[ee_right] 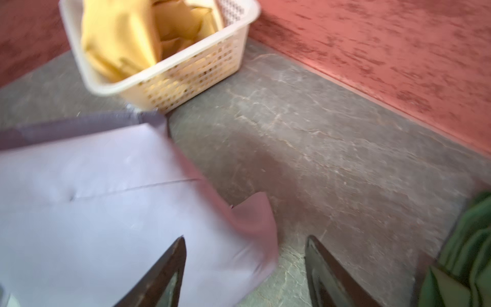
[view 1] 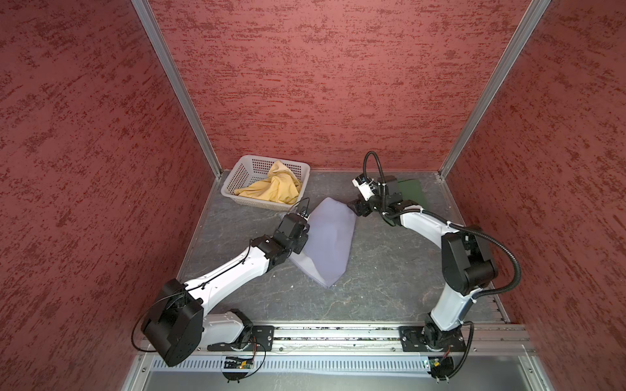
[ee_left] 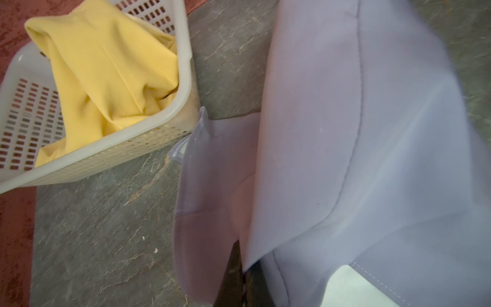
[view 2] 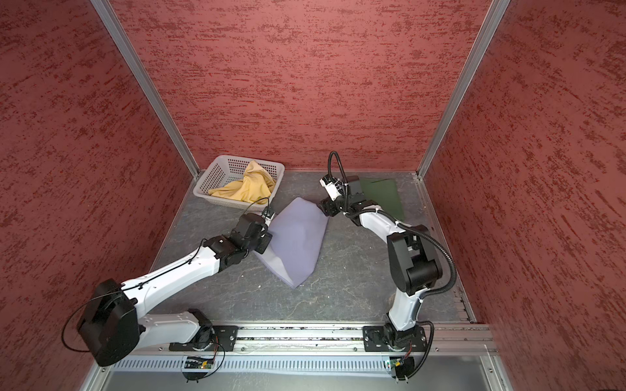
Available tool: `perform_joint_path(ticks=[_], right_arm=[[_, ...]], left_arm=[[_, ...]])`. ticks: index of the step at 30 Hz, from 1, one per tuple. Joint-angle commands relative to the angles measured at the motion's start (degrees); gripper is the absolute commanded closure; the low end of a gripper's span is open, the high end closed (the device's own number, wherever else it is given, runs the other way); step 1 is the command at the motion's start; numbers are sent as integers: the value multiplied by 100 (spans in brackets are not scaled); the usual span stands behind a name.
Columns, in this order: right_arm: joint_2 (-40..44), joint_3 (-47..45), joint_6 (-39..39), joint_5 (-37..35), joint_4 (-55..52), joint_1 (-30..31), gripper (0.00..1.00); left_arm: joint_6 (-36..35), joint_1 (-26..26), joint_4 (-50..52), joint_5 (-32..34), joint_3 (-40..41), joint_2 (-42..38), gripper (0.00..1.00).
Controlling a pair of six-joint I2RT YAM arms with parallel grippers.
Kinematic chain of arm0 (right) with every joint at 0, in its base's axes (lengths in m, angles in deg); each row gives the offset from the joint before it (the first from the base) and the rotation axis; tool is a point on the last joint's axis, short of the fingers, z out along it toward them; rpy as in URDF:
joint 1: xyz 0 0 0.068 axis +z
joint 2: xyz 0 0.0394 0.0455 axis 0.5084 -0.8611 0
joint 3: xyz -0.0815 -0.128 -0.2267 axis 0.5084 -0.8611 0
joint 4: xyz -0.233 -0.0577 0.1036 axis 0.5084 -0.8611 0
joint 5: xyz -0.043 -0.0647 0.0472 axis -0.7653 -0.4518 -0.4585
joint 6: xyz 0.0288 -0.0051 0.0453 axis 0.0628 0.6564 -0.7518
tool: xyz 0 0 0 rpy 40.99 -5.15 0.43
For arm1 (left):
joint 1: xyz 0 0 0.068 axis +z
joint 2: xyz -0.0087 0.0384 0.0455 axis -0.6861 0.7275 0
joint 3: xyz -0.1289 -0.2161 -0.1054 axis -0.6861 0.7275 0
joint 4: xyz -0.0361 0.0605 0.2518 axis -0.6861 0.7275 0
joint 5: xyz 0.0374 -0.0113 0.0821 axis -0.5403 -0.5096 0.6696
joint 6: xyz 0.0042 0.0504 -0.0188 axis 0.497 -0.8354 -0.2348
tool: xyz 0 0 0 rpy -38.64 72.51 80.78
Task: Fold and stack skirts
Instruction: Flatten out the skirt at the center of the table.
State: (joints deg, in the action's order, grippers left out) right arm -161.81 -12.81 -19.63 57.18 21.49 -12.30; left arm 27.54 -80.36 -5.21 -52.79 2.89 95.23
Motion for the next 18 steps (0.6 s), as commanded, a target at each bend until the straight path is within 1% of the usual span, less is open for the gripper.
perform_joint_path(ticks=[1, 5, 12, 15, 17, 18], right_arm=[[171, -12, 1156, 763, 324, 56, 28], [-54, 119, 1363, 781, 291, 199, 28], [-610, 549, 1173, 1232, 61, 314, 31], [-731, 576, 1048, 1430, 74, 369, 36], [-791, 570, 954, 1563, 76, 400, 42], [-831, 568, 892, 1612, 76, 414, 48]], left_arm=[[-211, -97, -284, -495, 79, -293, 100], [-266, -120, -357, -726, 100, -467, 100], [-346, -102, -457, -818, 27, -548, 100], [-328, -80, -491, -830, -4, -526, 100], [-315, -63, -522, -846, -13, -500, 100], [-304, -52, -531, -842, -28, -485, 100]])
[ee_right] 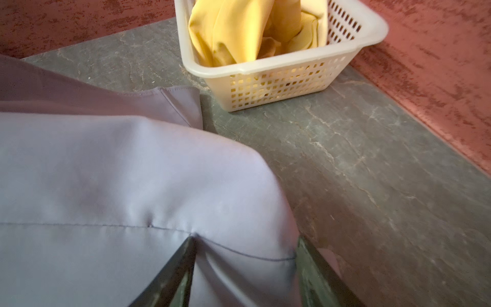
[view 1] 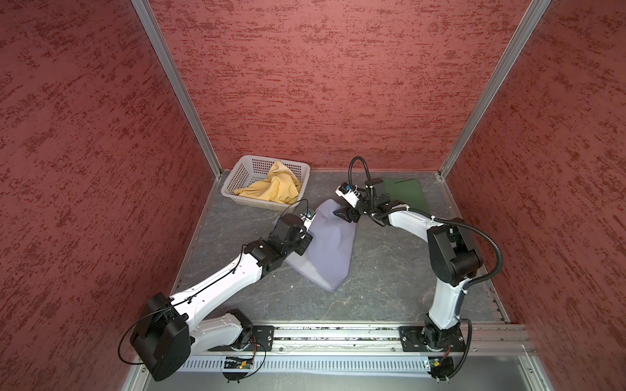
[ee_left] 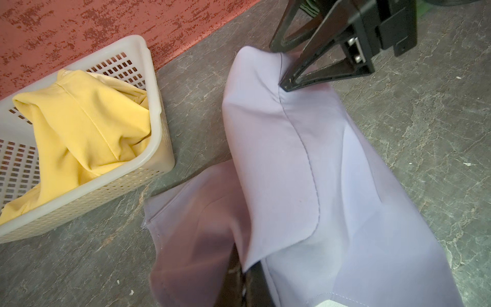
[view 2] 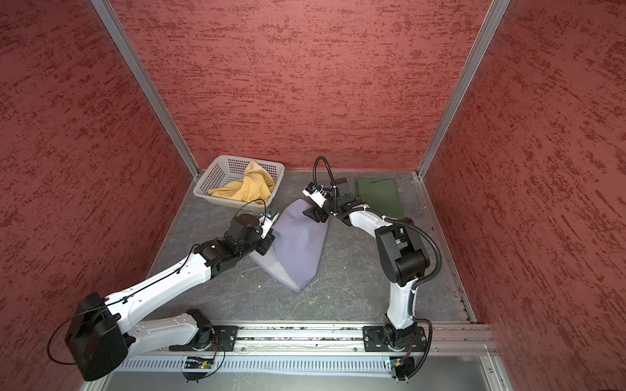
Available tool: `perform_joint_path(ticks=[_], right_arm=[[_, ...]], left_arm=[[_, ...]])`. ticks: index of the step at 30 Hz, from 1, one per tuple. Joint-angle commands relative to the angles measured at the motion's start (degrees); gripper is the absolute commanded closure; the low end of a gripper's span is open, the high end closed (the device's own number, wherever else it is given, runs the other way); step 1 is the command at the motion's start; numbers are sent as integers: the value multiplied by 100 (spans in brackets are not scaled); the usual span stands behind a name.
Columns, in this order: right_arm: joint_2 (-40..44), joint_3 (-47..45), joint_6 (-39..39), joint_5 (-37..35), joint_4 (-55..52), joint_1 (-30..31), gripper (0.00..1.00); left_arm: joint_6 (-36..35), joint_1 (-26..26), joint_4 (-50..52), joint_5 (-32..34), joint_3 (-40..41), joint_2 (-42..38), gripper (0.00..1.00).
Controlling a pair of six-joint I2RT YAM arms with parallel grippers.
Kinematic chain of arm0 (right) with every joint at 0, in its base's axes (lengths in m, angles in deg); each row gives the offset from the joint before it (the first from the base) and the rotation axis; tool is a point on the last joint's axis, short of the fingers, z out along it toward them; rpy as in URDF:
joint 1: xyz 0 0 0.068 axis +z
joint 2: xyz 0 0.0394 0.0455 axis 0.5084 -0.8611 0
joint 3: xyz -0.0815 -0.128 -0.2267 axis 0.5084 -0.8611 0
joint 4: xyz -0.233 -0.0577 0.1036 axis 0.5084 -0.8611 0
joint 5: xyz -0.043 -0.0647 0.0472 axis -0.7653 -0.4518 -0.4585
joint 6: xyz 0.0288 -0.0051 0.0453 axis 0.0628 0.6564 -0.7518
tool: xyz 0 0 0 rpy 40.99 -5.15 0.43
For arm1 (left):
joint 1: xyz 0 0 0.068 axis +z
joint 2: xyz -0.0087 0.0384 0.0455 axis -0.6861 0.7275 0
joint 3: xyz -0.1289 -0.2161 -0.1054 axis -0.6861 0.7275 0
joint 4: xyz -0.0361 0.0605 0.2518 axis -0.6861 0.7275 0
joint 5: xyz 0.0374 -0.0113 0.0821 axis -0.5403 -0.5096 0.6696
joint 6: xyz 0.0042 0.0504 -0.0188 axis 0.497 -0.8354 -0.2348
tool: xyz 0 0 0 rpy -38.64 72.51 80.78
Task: Fold and stack skirts
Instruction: Flatten out the skirt at the center of the table.
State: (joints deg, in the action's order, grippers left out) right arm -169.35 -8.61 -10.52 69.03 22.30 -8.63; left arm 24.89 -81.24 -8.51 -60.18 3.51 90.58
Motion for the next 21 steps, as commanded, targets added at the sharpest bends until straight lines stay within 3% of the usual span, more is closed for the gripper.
perform_joint_path(ticks=[1, 5, 6, 12, 17, 18, 21], right_arm=[[-89, 136, -79, 462, -7, 55, 53], [-28, 37, -314, 513, 136, 63, 95], [33, 0, -338, 508, 158, 57, 100], [589, -306, -425, -78, 354, 50, 100], [997, -473, -652, -776, 395, 48, 100], [1022, -477, -806, -983, 423, 48, 86], [924, -243, -1074, -1501, 51, 39, 60]], left_arm=[[-29, 46, -204, -104, -100, -9, 100], [5, 124, -206, -103, -149, 45, 100], [14, 143, -214, -94, -162, 67, 100], [58, 238, -261, -33, -308, 205, 100], [232, 394, 15, 458, -592, 370, 100], [291, 450, 57, 515, -610, 378, 100], [570, 652, 223, 621, -604, 371, 100]])
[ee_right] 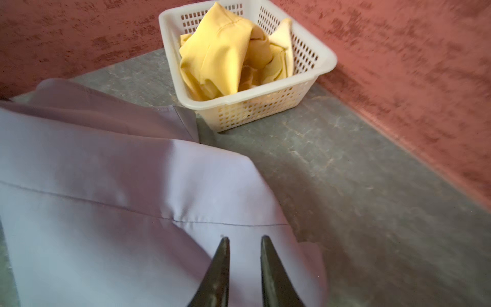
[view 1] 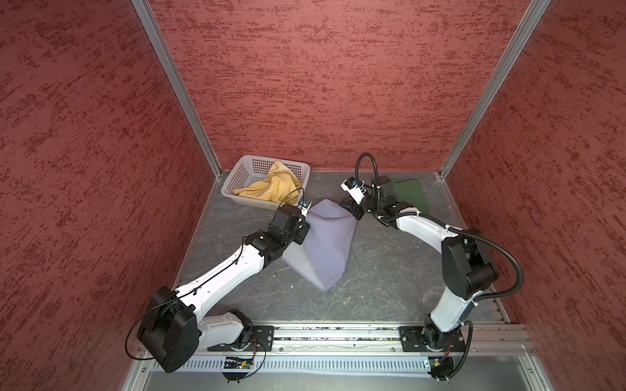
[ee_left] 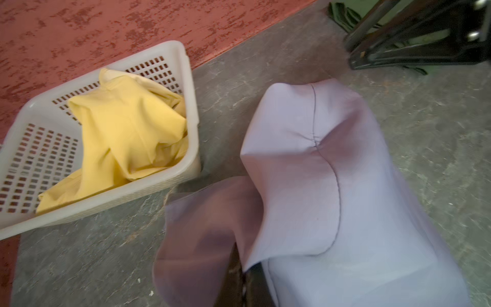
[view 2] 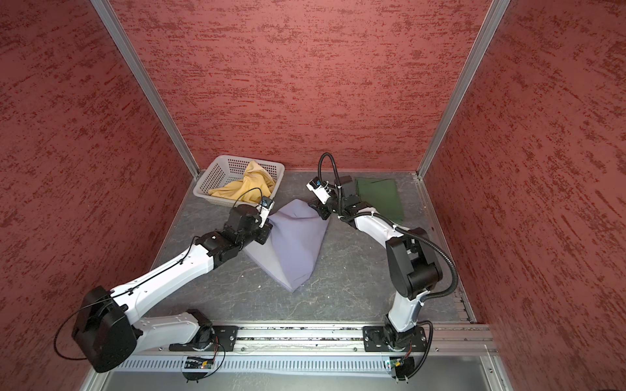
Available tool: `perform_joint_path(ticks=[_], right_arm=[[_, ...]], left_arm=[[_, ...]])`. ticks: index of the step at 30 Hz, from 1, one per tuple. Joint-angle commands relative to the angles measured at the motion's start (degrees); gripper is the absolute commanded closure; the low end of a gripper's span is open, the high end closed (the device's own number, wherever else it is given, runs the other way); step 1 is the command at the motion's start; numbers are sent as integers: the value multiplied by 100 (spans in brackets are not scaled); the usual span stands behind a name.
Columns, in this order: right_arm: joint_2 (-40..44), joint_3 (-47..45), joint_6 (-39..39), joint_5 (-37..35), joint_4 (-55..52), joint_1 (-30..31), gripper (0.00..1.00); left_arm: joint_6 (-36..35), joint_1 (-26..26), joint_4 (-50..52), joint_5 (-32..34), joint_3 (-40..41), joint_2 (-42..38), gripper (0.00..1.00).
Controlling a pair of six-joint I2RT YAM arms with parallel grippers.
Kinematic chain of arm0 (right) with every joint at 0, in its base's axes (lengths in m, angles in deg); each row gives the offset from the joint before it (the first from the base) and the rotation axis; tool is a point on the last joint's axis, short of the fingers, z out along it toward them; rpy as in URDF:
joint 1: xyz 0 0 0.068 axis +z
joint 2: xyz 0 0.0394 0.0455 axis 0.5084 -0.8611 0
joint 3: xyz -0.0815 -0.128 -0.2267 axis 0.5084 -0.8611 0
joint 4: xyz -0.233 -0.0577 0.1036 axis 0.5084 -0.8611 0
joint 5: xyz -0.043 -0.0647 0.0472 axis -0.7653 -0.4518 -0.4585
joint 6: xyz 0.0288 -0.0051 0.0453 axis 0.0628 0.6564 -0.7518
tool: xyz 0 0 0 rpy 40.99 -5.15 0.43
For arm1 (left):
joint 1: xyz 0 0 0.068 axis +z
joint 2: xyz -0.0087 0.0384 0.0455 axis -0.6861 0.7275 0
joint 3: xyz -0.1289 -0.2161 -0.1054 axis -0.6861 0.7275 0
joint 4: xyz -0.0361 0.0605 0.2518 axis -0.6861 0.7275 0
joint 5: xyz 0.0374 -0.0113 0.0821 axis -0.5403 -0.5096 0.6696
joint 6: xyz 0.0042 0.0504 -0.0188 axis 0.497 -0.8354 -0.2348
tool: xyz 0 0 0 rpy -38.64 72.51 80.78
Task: Fold and stack skirts
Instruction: Flatten out the skirt at the center of the table.
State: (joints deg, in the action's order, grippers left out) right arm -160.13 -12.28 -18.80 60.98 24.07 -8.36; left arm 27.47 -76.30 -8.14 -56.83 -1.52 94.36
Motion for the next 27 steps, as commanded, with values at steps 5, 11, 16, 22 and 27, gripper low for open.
perform_joint_path(ticks=[5, 11, 16, 22, 27], right_arm=[[-291, 511, -957, -1118, -776, -4, 50], [-654, 676, -1700, -960, -1268, -73, 34], [-986, 737, -2437, -716, -1281, -136, 31], [-1259, 770, -2877, -640, -1161, -145, 29], [-1577, 797, -3156, -239, -843, -145, 29]], left_arm=[[715, 459, 395, 531, 17, -33, 100], [1047, 669, 556, 718, 175, -86, 100], [1116, 687, 558, 784, 295, -166, 100], [1137, 687, 619, 802, 330, -209, 100], [1155, 687, 540, 725, 410, -269, 100]])
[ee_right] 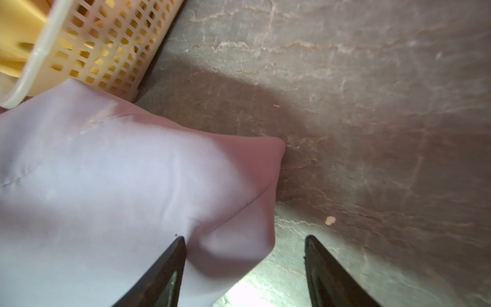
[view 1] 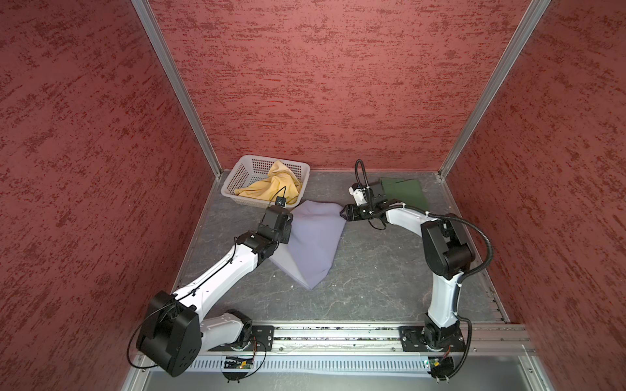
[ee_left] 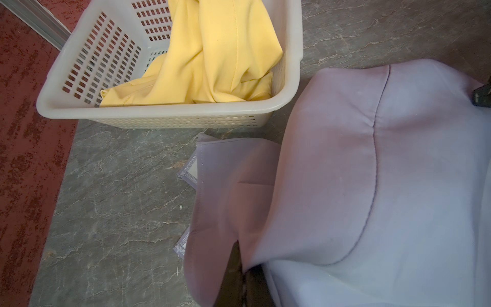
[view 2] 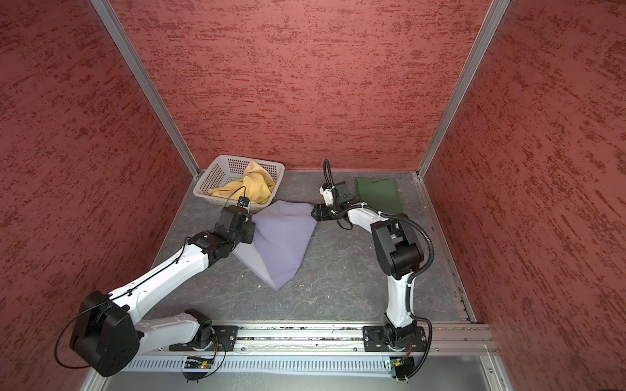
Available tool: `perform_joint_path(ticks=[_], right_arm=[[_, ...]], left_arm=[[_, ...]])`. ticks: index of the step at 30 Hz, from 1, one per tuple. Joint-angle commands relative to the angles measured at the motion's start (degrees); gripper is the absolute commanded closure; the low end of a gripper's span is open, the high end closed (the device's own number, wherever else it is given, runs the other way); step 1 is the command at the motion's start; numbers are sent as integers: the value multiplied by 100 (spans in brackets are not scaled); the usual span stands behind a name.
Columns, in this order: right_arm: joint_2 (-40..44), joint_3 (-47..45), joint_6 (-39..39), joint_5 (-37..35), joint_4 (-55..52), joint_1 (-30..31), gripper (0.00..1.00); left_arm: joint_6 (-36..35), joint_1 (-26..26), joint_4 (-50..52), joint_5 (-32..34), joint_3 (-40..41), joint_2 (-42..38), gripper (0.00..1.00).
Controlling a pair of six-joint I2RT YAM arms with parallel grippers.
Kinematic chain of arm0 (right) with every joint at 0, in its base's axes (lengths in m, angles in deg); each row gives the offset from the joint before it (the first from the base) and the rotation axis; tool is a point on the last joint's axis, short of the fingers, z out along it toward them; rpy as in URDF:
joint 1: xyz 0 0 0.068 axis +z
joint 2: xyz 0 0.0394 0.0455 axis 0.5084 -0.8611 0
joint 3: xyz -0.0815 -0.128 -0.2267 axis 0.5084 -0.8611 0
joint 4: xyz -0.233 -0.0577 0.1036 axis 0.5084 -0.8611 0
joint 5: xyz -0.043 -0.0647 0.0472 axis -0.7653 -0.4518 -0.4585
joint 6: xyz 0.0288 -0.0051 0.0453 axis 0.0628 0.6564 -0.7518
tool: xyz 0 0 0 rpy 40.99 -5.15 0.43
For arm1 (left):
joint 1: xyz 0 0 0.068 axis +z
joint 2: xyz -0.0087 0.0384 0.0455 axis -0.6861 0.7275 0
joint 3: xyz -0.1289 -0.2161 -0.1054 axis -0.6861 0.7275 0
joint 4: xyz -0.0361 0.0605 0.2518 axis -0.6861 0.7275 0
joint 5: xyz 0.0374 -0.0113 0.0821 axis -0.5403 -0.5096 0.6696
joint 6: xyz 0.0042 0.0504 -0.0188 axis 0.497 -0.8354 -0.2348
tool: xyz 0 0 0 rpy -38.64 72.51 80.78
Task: Fold and stack skirts
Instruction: Flatten out the skirt at the center of the table.
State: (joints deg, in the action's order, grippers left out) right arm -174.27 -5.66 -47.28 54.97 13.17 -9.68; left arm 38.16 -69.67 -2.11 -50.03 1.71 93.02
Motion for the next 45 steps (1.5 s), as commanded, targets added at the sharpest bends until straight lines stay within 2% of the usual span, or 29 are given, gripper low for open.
perform_joint_path(ticks=[1, 3, 4, 9, 10, 15, 22, 30, 36, 40, 45], right_arm=[[-216, 118, -393, 502, 396, -12, 30], [-310, 95, -542, 791, 659, -10, 34], [-350, 82, -638, 943, 799, -14, 39], [-166, -191, -833, 1314, 1354, -14, 91], [-75, -235, -802, 1293, 1346, -14, 99], [847, -735, -321, 761, 976, -23, 100], [2625, -1562, 361, -755, 72, -30, 100], [4776, -1899, 441, -1863, -1394, -21, 100], [5582, -1761, 381, -2264, -2556, -23, 100], [5918, -1616, 251, -2571, -2972, -27, 100], [5796, -1605, 233, -2750, -2890, -25, 100]], left_arm=[[88, 25, -72, 15, 95, -138, 100], [95, 25, -91, -20, 108, -138, 100], [94, 25, -99, -37, 113, -129, 100], [63, 3, -146, -194, 77, -120, 100], [43, -8, -165, -232, 66, -120, 100], [-146, -199, -72, -320, -239, -22, 100], [-419, -924, 376, -100, -1119, 170, 100], [-503, -973, 635, -380, -2142, 245, 100], [-662, -986, 984, -817, -2870, 435, 100], [-803, -948, 1027, -927, -3056, 478, 100], [-736, -448, 1002, -1077, -3107, 905, 100]])
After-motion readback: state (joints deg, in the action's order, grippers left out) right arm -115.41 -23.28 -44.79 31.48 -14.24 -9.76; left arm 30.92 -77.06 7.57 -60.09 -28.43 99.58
